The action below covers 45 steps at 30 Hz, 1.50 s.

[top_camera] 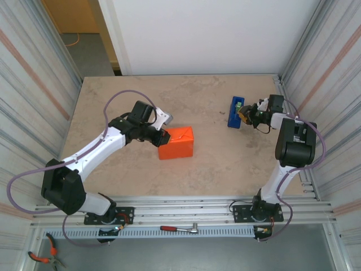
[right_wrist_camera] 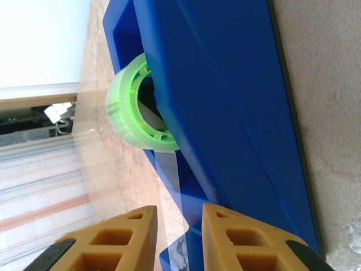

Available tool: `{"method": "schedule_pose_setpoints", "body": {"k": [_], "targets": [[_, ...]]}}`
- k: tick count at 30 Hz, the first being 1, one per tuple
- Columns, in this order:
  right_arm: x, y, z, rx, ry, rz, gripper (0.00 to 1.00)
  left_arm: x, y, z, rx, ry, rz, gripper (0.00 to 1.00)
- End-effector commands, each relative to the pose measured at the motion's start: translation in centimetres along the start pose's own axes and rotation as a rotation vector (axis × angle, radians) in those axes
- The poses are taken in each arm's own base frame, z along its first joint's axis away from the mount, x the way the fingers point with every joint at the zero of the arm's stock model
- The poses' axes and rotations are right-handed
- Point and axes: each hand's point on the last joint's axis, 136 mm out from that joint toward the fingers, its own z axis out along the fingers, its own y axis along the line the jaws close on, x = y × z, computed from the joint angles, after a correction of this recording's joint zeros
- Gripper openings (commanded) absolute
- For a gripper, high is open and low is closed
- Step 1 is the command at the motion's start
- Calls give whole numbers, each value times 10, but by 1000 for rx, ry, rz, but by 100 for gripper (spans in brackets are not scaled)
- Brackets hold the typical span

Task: Wrap the gift box in paper
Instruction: Tear off the tape with the cutter.

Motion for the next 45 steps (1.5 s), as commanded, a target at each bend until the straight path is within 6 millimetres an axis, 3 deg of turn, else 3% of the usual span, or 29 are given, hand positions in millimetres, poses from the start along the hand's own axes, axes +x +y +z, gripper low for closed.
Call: {"method": "schedule_pose_setpoints", "body": {"k": [1,8,18,45], "targets": [[-1,8,6,-30,21,-1,25,72,27,25,-103,266,-91,0],[2,11,7,-35,31,-7,21,73,27,25,-102,268,-92,0],[7,11,7,-83,39,24,23,73,26,25,-98,269,-91,0],[21,-7,8,-131,51,92,22,74,25,25,-94,268,-86,0]]}}
